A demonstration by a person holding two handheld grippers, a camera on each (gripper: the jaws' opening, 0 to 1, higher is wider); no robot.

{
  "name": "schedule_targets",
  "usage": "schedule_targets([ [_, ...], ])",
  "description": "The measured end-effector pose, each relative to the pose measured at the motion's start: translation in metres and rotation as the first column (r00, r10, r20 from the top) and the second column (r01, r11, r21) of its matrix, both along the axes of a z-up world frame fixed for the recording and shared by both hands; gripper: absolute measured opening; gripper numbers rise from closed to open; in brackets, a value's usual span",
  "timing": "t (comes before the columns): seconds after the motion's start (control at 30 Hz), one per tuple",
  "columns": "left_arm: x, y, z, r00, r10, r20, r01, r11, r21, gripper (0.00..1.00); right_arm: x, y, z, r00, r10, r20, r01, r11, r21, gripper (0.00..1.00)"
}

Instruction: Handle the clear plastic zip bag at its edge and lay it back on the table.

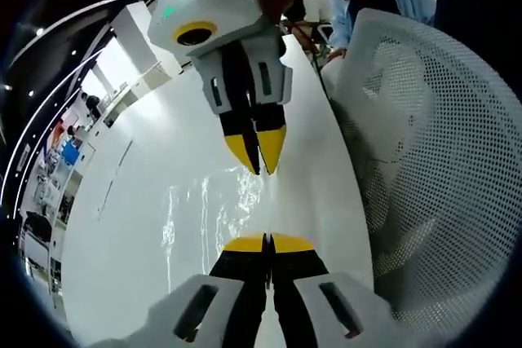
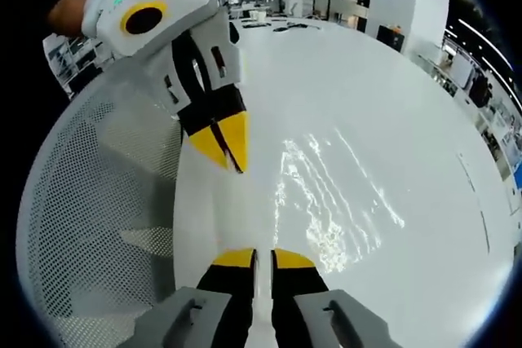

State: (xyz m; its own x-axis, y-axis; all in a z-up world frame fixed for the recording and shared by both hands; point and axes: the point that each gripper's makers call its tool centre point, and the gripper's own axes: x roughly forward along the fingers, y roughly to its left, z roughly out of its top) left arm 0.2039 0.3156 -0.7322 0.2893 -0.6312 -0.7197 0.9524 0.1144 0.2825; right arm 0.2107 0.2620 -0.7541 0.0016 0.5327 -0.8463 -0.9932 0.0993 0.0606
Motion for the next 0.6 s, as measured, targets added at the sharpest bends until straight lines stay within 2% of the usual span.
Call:
schedule_targets([
  [0.23, 0.001, 0.0017, -0.0011, 1.0, 0.014, -0.005, -0.014, 1.0, 0.008, 0.01, -0.0015, -0.0005, -0.0019, 1.0, -0.002, -0.01, 0.002, 1.0, -0.011, 0.0],
  [0.4, 0.0018, 0.0036, -0.0006, 1.0, 0.022, -0.011, -0.022, 1.0, 0.016, 0.1, 0.0019, -0.0007, -0.0013, 1.0, -0.004, 0.004, 0.005, 0.999, -0.04, 0.0],
  [0.6, 0.0041, 0.0001, 0.0027, 1.0, 0.007, 0.014, -0.008, 1.0, 0.013, 0.17, 0.0053, 0.0017, -0.0026, 1.0, -0.017, 0.001, 0.017, 0.998, -0.059, 0.0],
])
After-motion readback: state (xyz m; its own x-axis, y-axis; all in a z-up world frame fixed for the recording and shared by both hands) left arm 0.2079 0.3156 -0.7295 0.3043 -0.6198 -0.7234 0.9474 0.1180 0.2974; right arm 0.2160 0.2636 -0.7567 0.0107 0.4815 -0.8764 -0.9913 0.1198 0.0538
